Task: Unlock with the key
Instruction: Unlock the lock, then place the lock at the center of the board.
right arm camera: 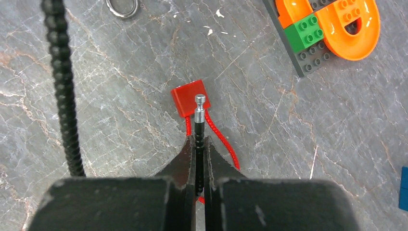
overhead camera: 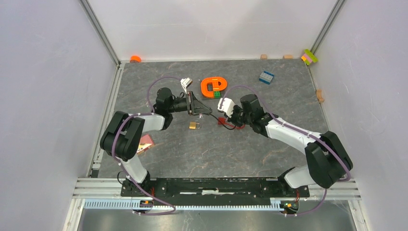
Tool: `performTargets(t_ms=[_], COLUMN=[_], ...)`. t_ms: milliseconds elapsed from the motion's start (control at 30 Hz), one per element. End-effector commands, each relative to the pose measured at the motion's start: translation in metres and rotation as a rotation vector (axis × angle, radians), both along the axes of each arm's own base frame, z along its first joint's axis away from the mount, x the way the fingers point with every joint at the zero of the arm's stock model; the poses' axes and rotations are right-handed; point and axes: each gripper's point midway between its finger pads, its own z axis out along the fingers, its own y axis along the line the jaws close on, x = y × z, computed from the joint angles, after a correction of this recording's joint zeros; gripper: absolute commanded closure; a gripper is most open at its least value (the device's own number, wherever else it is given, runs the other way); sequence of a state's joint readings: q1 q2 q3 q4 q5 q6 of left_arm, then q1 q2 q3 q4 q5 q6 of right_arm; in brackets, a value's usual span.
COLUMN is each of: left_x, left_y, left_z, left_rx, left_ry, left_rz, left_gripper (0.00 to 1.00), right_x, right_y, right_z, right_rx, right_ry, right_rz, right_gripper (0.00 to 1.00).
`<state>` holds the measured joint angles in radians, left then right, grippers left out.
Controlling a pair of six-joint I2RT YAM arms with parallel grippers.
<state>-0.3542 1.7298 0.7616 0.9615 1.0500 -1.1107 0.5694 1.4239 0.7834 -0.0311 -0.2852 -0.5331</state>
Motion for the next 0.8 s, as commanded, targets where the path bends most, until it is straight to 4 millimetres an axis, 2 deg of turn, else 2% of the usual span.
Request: performTargets(t_ms=[0, 100, 233, 367, 400, 533, 633, 767], left_x=[0.012, 0.027, 0.05, 0.071, 0.075, 0.092, 0.098, 0.109], left_y=[0.008, 0.021, 0.041, 0.051, 0.051, 0.056, 0.059, 0.056], left_z=[0.013, 0.002, -0.014, -0.038, -0.043, -0.069, -0.087, -0.109], left_rx=[0.043, 0.151, 0.272, 0.398, 0.42, 0.513, 0.568, 0.603], left_ry=[-0.098, -0.137, -0.179, -0.197, -0.205, -0.201, -0.18, -0.13], left_rz=[0.057, 0.137, 0.201, 0.198, 0.187, 0.167, 0.15, 0.104], left_gripper=[0.98, 0.98, 0.98, 0.98, 0.98, 0.98, 0.98, 0.97], right_x=[0.018, 0.043, 0.076, 0.11, 0.117, 0.142, 0.151, 0.16], right_y=[-0.01, -0.034, -0.051, -0.053, -0.053, -0.049, -0.05, -0.056], right_z=[0.011, 0.018, 0.019, 0.013, 0.005, -0.02, -0.04, -0.056], right_rx=[0.015, 0.019, 0.04, 0.104, 0.117, 0.176, 0.191, 0.21], right_ry=[-0.018, -0.033, -0.009, 0.034, 0.067, 0.172, 0.224, 0.27], right_rz=[-0.121, -0.273, -0.395, -0.473, -0.49, -0.549, -0.59, -0.633], right_gripper=[1.0, 1.0, 0.99, 0.86, 0.82, 0.81, 0.78, 0.76])
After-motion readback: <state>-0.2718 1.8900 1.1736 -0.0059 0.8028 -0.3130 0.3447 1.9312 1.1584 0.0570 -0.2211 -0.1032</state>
